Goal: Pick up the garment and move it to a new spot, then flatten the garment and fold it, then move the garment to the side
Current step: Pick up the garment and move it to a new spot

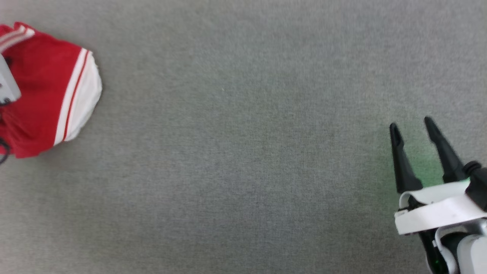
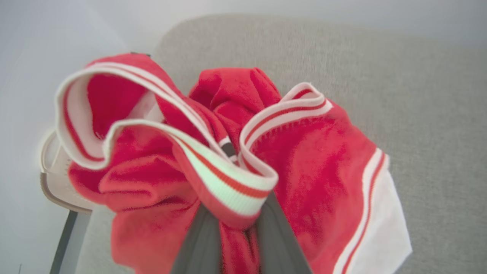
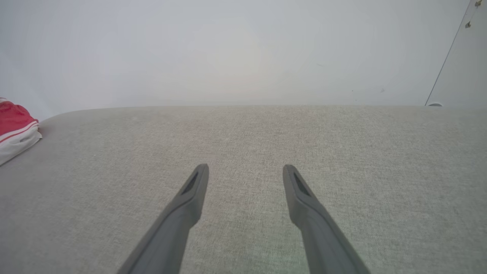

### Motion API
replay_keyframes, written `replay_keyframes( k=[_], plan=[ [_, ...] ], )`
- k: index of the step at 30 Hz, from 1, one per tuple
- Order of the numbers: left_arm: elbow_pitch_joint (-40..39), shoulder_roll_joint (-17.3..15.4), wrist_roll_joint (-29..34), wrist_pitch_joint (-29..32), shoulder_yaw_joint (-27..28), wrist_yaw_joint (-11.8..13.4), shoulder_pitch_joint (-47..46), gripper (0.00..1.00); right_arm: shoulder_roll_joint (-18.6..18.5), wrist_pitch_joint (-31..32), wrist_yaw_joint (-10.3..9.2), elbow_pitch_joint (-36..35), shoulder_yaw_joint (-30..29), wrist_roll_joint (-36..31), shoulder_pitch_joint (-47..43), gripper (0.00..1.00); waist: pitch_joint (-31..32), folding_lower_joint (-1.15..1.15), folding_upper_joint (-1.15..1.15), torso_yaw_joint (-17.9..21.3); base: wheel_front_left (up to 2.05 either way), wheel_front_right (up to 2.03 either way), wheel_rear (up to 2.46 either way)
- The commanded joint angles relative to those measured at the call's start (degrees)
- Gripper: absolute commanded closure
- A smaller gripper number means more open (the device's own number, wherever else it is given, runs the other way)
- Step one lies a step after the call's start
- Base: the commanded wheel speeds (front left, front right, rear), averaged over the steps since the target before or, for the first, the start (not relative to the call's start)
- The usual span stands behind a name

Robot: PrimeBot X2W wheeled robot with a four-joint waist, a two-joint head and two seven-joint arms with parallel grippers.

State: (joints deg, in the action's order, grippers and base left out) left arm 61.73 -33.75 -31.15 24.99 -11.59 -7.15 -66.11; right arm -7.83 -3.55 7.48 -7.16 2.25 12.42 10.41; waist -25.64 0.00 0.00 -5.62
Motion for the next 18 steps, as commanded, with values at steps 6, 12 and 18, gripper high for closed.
replay_keyframes(
  k=[6, 12, 18],
  plan=[
    [-4.51, -2.30, 0.40, -2.74, -3.29, -0.35, -1.95, 1.00, 1.00, -1.37, 0.02, 2.61, 0.71, 1.05, -2.81, 0.00, 10.36, 0.00, 0.00, -2.86, 0.00, 0.00, 0.00],
    [-11.97, -4.42, -0.63, -3.53, -6.46, -0.34, -2.48, 1.00, 1.66, -2.37, 0.02, 4.44, 0.81, 1.45, -4.93, 0.00, 16.32, 0.00, 0.00, -3.76, 0.00, 0.00, 0.00],
    [-20.05, -5.97, -1.95, -0.75, -8.02, -0.34, -1.32, 1.00, 2.40, -3.10, 0.02, 5.98, 1.15, 1.86, -6.71, 0.00, 21.76, 0.00, 0.00, -3.70, 0.00, 0.00, 0.00]
  ],
)
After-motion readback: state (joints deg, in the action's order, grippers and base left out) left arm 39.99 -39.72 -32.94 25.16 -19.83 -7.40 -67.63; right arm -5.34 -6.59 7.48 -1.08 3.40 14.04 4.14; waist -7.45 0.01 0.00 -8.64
